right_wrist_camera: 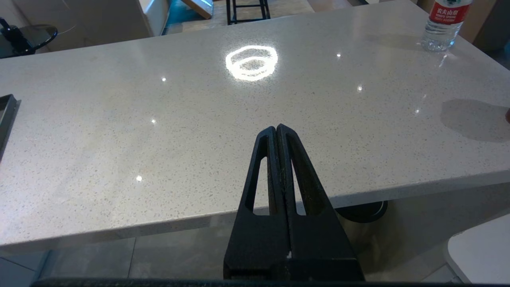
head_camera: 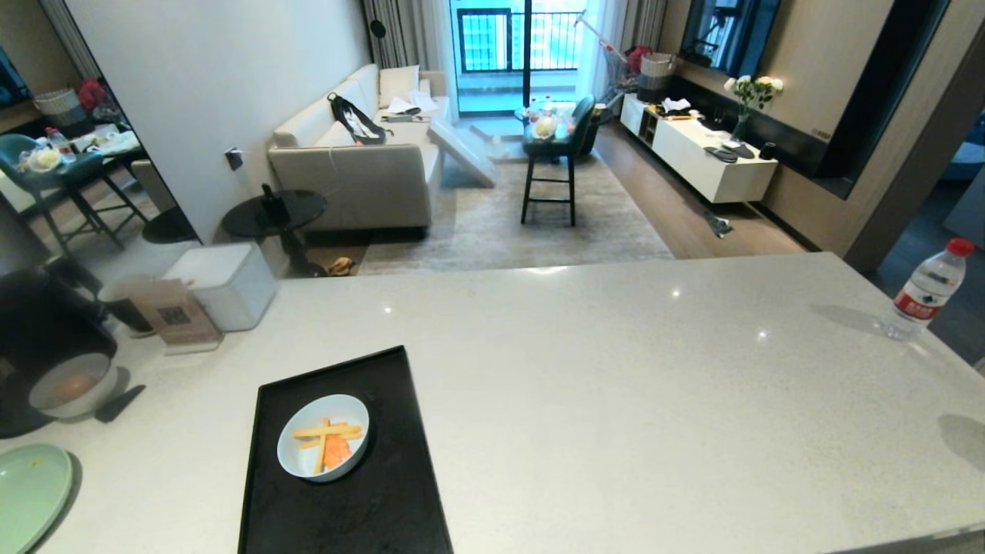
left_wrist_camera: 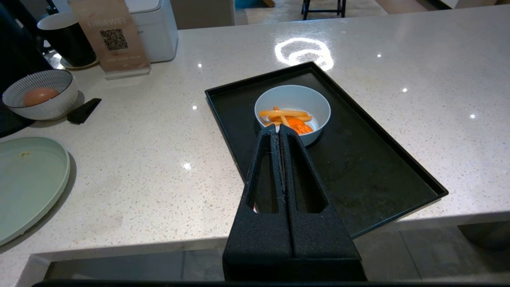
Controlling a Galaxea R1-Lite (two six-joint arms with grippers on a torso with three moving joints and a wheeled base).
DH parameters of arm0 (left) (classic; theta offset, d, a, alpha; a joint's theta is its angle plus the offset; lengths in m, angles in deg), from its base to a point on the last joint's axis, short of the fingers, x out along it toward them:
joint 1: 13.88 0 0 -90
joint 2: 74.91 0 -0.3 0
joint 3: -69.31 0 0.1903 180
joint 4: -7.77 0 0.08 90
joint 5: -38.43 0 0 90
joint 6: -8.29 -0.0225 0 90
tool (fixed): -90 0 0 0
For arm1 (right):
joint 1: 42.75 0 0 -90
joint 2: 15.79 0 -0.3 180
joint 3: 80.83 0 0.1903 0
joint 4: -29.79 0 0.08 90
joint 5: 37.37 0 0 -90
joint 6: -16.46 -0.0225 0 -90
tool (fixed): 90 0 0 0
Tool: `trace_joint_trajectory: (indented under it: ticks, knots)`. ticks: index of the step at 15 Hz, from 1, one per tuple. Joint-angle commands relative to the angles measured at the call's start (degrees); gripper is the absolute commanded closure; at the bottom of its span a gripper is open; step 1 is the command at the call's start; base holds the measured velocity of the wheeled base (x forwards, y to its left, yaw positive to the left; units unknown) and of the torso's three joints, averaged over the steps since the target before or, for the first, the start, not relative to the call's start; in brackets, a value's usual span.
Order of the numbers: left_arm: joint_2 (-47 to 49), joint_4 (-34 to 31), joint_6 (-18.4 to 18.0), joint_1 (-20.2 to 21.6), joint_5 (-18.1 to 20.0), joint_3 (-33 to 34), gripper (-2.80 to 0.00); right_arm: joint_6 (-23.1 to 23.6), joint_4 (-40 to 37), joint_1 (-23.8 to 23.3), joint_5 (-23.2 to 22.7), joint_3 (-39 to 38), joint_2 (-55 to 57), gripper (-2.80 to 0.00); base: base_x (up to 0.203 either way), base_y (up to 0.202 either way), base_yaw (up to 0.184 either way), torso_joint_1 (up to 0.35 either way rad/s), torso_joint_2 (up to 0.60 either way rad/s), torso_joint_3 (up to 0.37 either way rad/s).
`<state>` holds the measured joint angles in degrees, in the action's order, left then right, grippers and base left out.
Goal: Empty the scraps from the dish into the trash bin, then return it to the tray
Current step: Pick up the bowl with leftover food
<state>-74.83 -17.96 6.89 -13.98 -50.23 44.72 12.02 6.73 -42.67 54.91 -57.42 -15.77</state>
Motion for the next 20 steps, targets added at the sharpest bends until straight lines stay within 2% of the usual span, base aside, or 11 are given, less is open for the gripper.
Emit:
trace_joint_trajectory:
  ticks: [1, 16, 18, 20]
  knots:
    - [0.01, -0.01, 0.00, 0.01, -0.02, 0.00, 0.00, -0.05, 0.03, 0.01, 0.01, -0.05, -0.02, 0.00, 0.000, 0.000, 0.000, 0.000, 0.00, 0.000]
    - [0.01, -0.12, -0.03, 0.10, 0.07, -0.11, 0.00, -0.05, 0.05, 0.01, 0.01, 0.03, -0.02, 0.00, 0.000, 0.000, 0.000, 0.000, 0.00, 0.000]
    - [0.50, -1.90, -0.09, 0.08, 0.03, -3.34, 0.00, -0.05, 0.05, 0.01, 0.01, 0.04, -0.02, 0.00, 0.000, 0.000, 0.000, 0.000, 0.00, 0.000]
    - [6.01, -7.71, -0.09, 0.05, 0.09, -9.33, 0.00, -0.05, 0.05, 0.01, 0.01, -0.05, -0.02, 0.00, 0.000, 0.000, 0.000, 0.000, 0.00, 0.000]
